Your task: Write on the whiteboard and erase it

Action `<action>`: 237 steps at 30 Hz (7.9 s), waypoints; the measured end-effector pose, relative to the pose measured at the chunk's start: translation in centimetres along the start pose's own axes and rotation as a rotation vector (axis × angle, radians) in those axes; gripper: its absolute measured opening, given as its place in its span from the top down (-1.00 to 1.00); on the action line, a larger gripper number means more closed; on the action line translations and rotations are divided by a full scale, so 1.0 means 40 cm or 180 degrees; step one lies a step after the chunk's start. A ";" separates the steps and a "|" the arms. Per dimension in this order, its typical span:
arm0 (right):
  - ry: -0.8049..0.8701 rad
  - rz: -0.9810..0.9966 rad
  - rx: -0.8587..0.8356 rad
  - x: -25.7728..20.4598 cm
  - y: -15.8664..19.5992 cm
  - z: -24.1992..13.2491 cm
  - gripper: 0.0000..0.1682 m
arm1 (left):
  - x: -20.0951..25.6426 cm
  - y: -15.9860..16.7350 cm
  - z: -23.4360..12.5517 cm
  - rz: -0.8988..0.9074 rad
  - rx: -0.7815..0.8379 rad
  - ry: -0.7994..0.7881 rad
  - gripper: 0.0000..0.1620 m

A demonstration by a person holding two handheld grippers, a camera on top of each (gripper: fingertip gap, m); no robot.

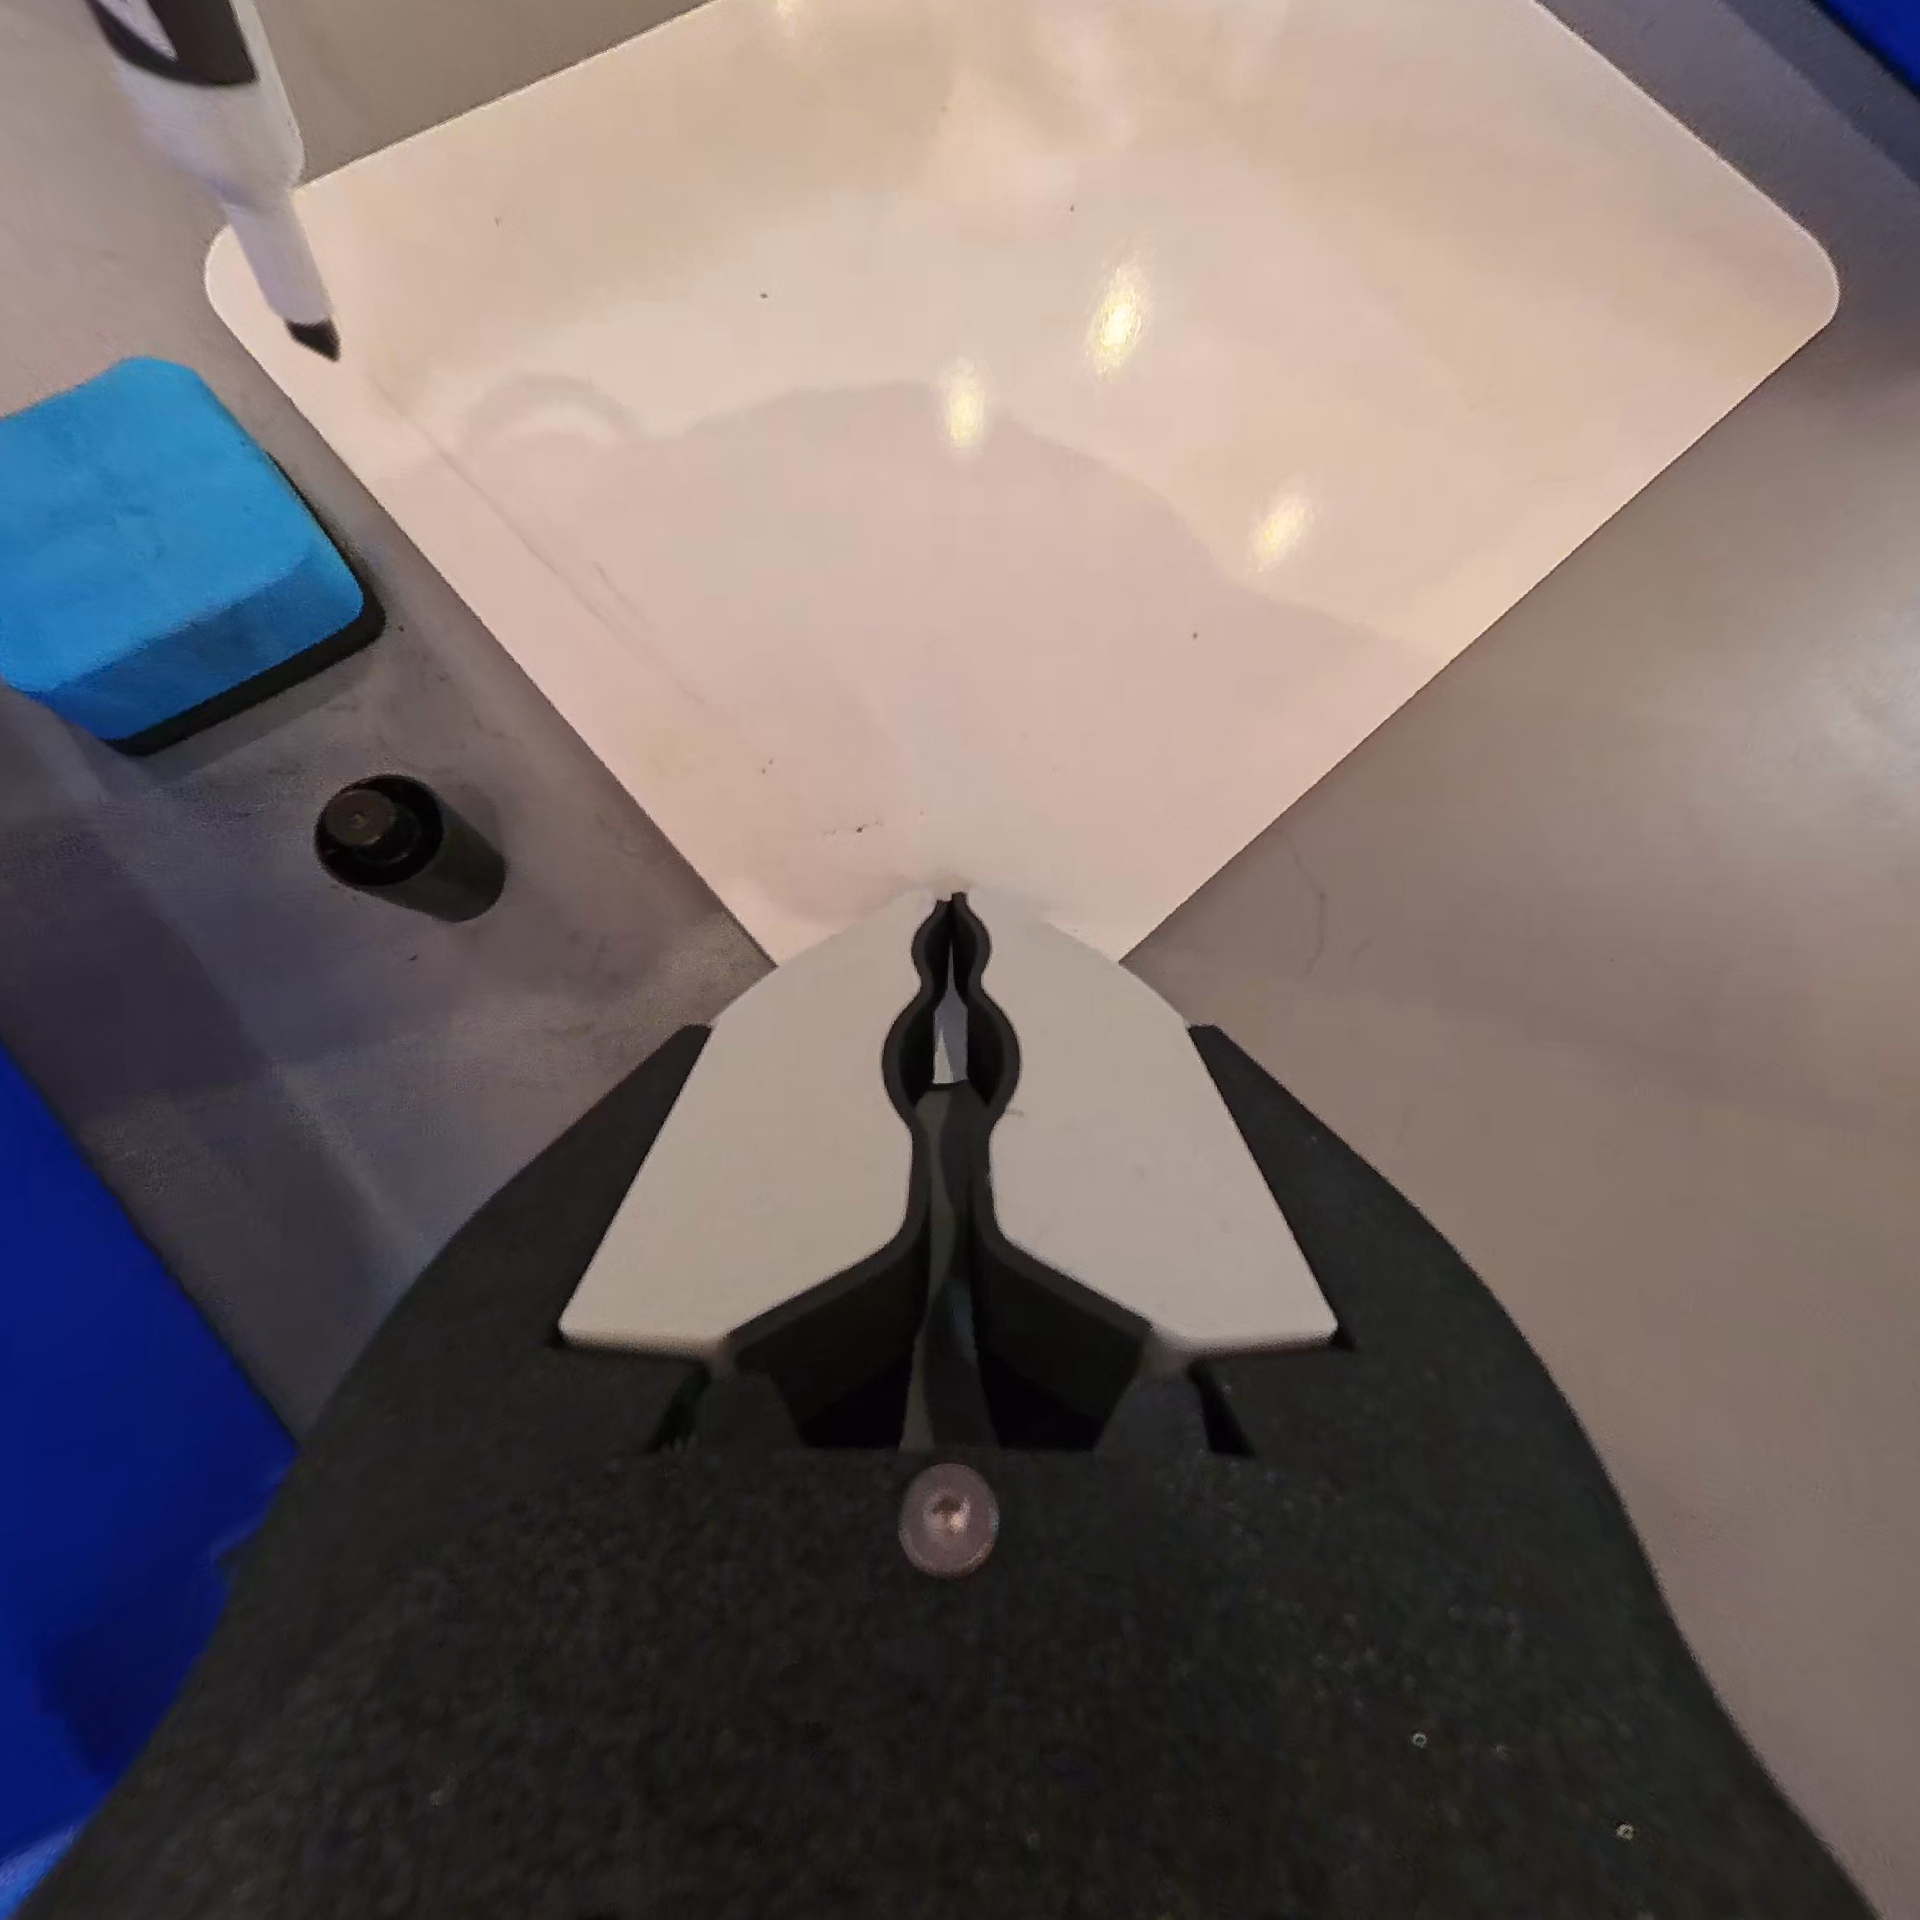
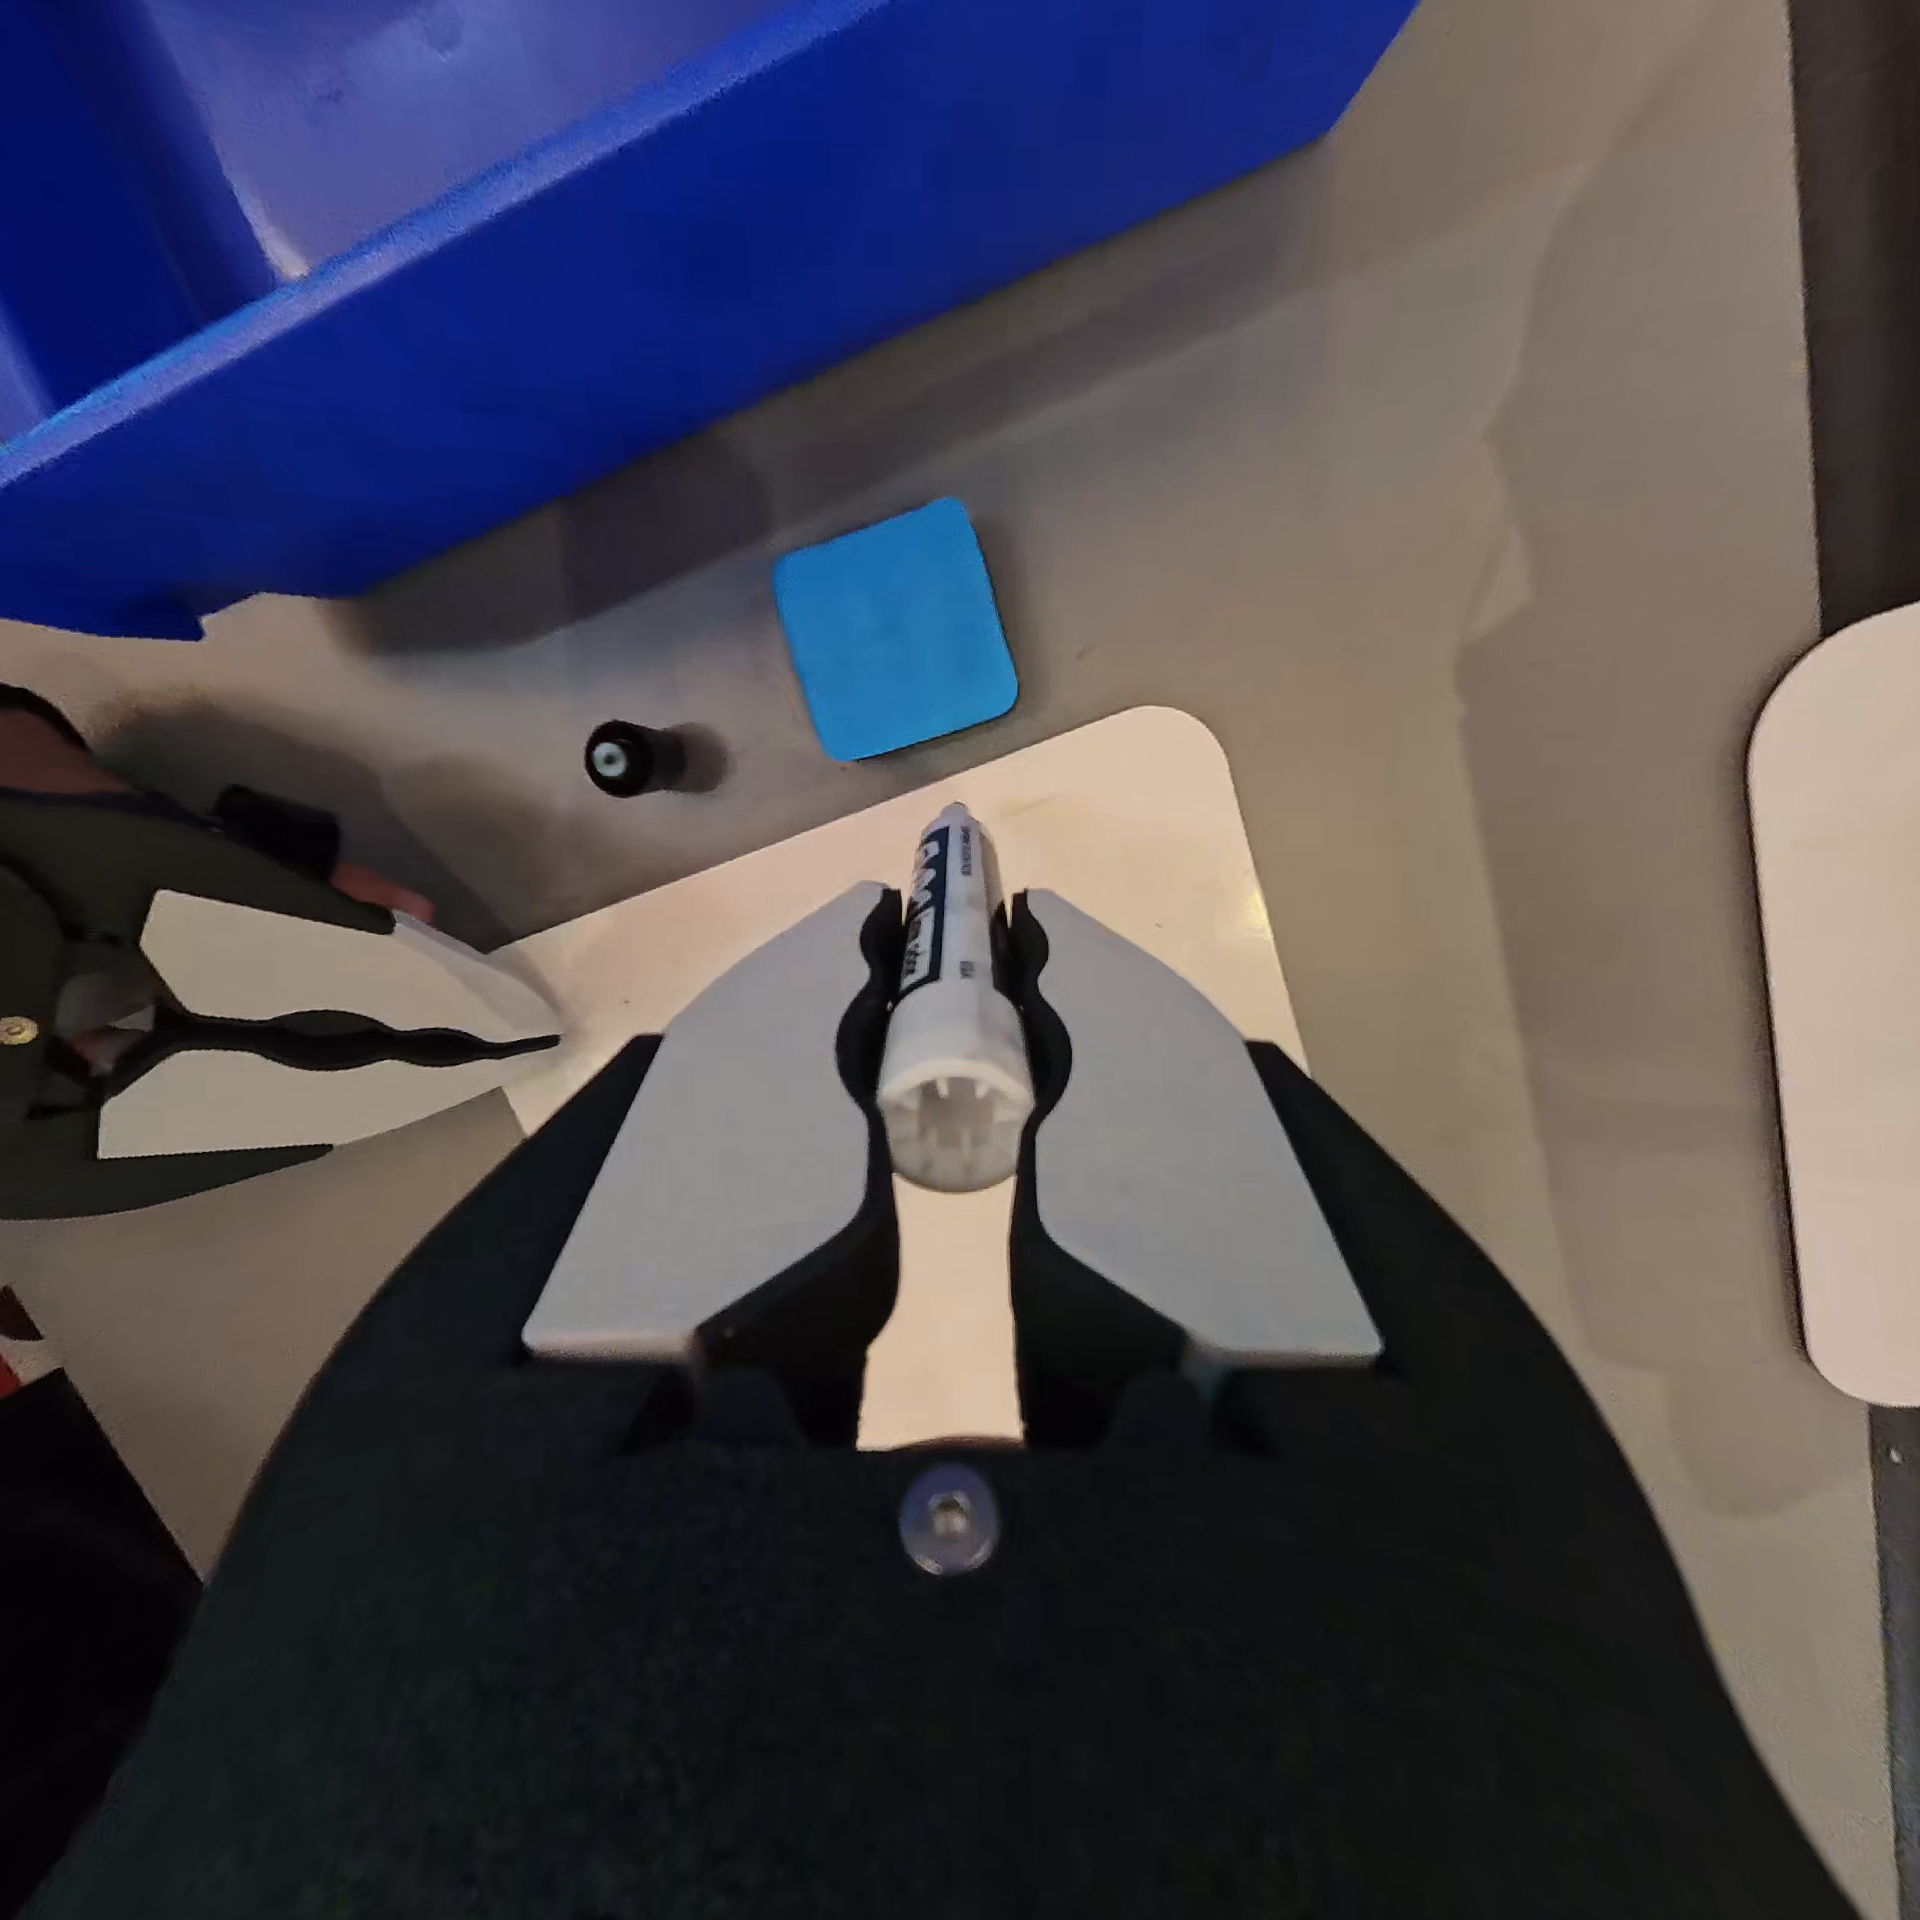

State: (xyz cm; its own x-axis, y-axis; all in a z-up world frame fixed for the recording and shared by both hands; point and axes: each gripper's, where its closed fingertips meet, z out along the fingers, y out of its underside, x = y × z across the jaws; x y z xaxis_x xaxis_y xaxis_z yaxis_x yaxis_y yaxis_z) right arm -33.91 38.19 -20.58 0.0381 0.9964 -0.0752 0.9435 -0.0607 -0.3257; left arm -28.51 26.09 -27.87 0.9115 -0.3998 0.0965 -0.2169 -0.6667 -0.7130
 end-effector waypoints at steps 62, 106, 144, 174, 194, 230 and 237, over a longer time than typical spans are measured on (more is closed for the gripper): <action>0.0298 -0.0721 -0.0298 -0.196 0.116 0.034 0.77 | 0.000 0.001 0.000 0.0024 0.0003 -0.0035 1.00; 0.0407 -0.0521 -0.0325 0.073 0.067 0.030 0.77 | 0.004 0.001 -0.001 0.0041 0.0001 -0.0001 1.00; 0.0403 -0.0432 -0.0286 -0.038 0.212 -0.010 0.77 | 0.003 0.000 0.001 0.0046 0.0003 -0.0030 1.00; 0.0380 -0.0397 -0.0258 -0.126 0.287 -0.028 0.77 | 0.001 0.001 0.001 0.0100 0.0006 -0.0108 1.00; 0.0487 -0.0233 -0.0283 0.097 0.235 -0.028 0.77 | 0.005 0.002 0.000 0.0081 0.0003 -0.0055 1.00; 0.0634 -0.0285 -0.0221 0.092 0.287 -0.117 0.76 | 0.009 0.002 0.000 0.0102 0.0002 -0.0028 1.00; 0.0610 -0.0331 -0.0343 0.092 0.291 -0.088 0.76 | 0.010 0.002 0.000 0.0083 0.0001 -0.0004 1.00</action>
State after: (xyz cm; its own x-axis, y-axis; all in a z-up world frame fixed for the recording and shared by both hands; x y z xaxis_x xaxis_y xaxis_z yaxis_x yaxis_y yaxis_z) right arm -21.62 41.37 -21.32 -0.0091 0.9905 0.1369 0.9749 0.0392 -0.2191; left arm -28.17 25.88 -27.87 0.9059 -0.4163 0.0769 -0.2406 -0.6557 -0.7156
